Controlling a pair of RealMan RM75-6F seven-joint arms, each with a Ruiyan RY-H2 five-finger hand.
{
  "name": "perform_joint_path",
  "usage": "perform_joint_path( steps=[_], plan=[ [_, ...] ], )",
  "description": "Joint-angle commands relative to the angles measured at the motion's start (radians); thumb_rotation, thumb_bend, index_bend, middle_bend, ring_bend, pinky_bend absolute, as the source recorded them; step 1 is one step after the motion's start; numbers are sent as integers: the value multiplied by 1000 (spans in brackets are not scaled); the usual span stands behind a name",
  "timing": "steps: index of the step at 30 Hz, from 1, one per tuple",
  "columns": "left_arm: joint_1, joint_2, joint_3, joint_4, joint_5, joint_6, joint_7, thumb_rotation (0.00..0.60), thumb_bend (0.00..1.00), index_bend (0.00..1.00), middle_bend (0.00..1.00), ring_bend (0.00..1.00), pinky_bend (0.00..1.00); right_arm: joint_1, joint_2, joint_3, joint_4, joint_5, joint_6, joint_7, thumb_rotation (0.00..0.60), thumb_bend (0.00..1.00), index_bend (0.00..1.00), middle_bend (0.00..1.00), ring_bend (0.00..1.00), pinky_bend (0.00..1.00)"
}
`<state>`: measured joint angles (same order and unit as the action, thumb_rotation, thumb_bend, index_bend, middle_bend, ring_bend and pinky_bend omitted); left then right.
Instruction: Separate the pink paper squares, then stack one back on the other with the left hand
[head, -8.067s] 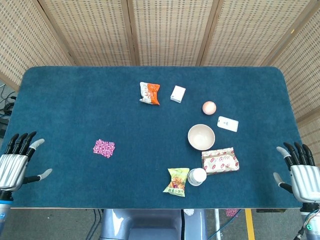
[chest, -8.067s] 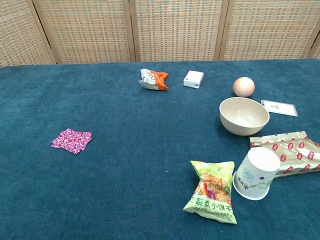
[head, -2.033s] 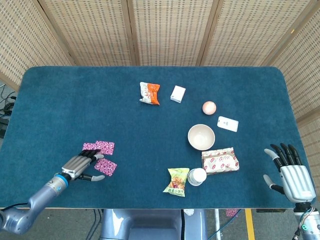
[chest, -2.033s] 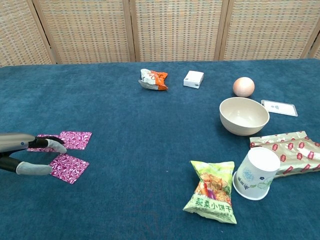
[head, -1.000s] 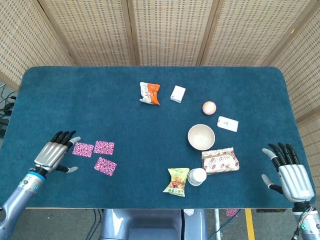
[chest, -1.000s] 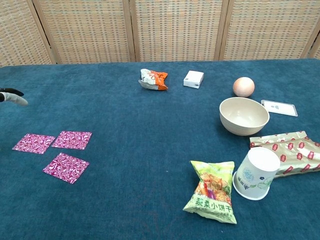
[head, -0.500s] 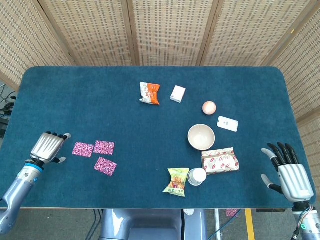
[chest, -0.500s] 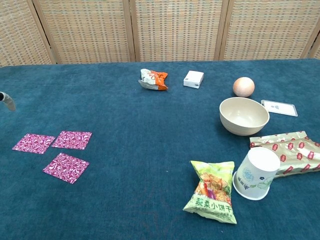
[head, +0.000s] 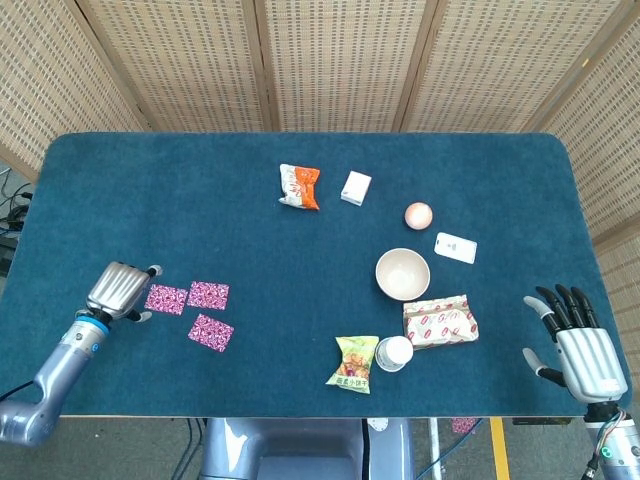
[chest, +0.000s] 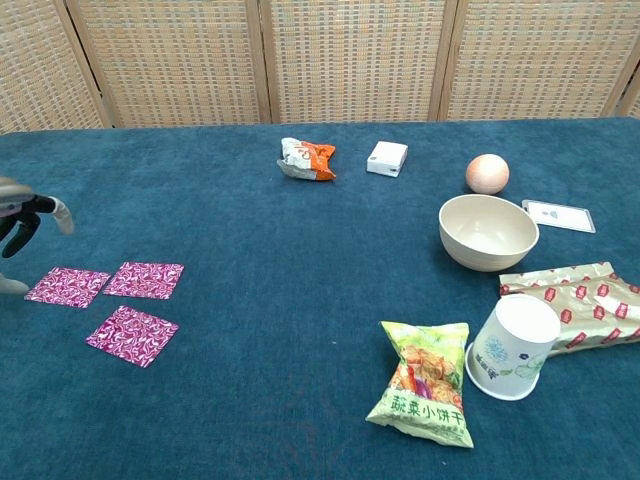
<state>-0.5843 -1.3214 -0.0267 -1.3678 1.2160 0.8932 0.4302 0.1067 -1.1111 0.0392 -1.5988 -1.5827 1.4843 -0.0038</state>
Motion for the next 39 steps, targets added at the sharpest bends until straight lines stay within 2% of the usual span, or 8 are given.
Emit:
perform_joint_path(
  steps=[1, 14, 28, 39],
  plan=[
    [-16, -15, -12, -1, -9, -13, 2, 492, 166, 274, 626, 566, 537, 0, 1, 0, 0, 0, 0, 0, 600, 317, 174, 127, 0, 0],
    [-95, -93, -41, 9, -77, -85, 44, 492, 195, 312, 626, 566, 537, -7, 4, 0, 2, 4, 10, 4, 600, 315, 174, 127, 0, 0],
    [-121, -139, -36, 30, -133, -91, 71, 492, 247, 334, 626, 565, 537, -7, 4, 0, 4, 3, 10, 5, 600, 317, 174, 129, 0, 0],
    [-131, -166, -32, 44, -152, -79, 74, 495, 227, 334, 626, 565, 537, -11, 6, 0, 5, 5, 14, 8, 600, 314, 174, 129, 0, 0]
  ],
)
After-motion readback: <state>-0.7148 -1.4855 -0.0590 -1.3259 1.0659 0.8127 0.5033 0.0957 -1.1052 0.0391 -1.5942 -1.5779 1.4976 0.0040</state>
